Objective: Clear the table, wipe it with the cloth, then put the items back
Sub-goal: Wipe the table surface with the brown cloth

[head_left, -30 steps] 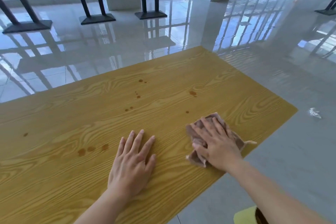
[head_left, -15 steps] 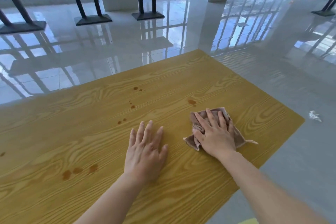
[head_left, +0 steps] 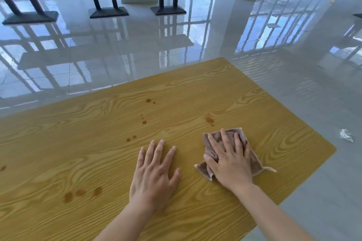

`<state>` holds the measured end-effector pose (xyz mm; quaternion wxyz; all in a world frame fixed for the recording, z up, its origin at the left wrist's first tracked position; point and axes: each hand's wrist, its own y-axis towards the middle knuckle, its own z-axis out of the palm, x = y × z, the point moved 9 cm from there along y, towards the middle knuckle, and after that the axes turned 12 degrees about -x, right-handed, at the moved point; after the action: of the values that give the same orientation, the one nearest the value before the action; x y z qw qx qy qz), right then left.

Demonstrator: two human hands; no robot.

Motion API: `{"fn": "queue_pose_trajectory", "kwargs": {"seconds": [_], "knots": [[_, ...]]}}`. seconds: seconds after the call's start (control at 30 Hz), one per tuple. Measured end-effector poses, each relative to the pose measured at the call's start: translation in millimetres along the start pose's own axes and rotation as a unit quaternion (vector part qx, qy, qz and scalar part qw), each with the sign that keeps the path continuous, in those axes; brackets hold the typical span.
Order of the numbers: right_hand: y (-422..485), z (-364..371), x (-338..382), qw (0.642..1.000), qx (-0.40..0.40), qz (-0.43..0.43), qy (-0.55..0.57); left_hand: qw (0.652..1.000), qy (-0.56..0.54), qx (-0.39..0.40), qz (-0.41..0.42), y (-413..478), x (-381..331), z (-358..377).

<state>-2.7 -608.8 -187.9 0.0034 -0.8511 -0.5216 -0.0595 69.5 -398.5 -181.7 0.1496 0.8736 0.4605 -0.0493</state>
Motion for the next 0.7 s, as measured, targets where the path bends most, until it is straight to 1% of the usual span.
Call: {"fn": "queue_pose_trajectory", "kwargs": {"seconds": [0.07, 0.1, 0.13, 0.17, 0.23, 0.27, 0.3, 0.33, 0.37, 0.47, 0.5, 0.53, 0.57, 0.6, 0.67, 0.7], "knots": [[-33.2, -3.3, 17.2, 0.991, 0.015, -0.133, 0.015, 1.0, 0.006, 0.0, -0.002, 0.4, 1.0, 0.5], [-34.7, -6.5, 6.3, 0.986, 0.03, -0.164, 0.021, 1.0, 0.009, -0.003, -0.004, 0.0, 1.1, -0.2], [-21.3, -7.1, -12.3, 0.985, 0.034, -0.166, 0.014, 1.0, 0.011, -0.006, -0.005, -0.7, 0.8, -0.5], [2.7, -6.2, -32.3, 0.99, 0.032, -0.139, 0.004, 1.0, 0.014, -0.007, -0.004, -0.8, 0.1, -1.0], [60.3, -3.2, -63.5, 0.999, 0.029, -0.02, 0.001, 1.0, 0.019, -0.009, -0.004, -0.7, 0.0, -0.9], [79.9, 0.5, -65.2, 0.999, 0.036, 0.026, 0.005, 1.0, 0.021, -0.014, -0.003, 0.2, 0.5, -2.1], [88.5, 3.7, -56.1, 0.998, 0.039, 0.042, 0.007, 1.0, 0.024, -0.016, -0.002, 0.3, 0.8, -2.7], [86.9, 6.8, -41.3, 0.999, 0.033, 0.027, 0.011, 1.0, 0.027, -0.013, 0.0, 0.1, 1.0, -2.4], [73.1, 7.6, -24.6, 1.0, 0.025, -0.014, 0.01, 0.999, 0.031, -0.008, 0.002, -0.2, 1.0, -1.7], [-0.6, -3.3, 3.1, 0.985, 0.001, -0.17, 0.029, 0.999, 0.04, -0.008, 0.002, 0.1, 0.9, -2.7], [-11.8, -5.3, -3.1, 0.981, 0.007, -0.193, 0.026, 0.999, 0.039, -0.009, -0.002, 0.1, 1.1, -3.7], [-6.6, -5.2, -14.5, 0.98, 0.015, -0.195, 0.024, 0.999, 0.037, -0.005, -0.006, 0.0, 0.9, -3.6], [12.1, -3.6, -28.3, 0.984, 0.018, -0.178, 0.015, 0.999, 0.039, -0.001, -0.007, -0.4, 1.0, -2.6], [37.9, -1.1, -40.2, 0.99, 0.02, -0.138, 0.006, 0.999, 0.042, 0.002, -0.007, -0.7, 1.1, -2.0], [94.0, 5.9, -49.3, 0.999, 0.037, -0.029, 0.015, 0.999, 0.044, -0.002, -0.008, 0.3, 0.7, -3.0], [111.4, 8.2, -41.4, 0.999, 0.045, 0.004, 0.021, 0.999, 0.042, -0.003, -0.007, 1.1, 0.5, -3.4]]}}
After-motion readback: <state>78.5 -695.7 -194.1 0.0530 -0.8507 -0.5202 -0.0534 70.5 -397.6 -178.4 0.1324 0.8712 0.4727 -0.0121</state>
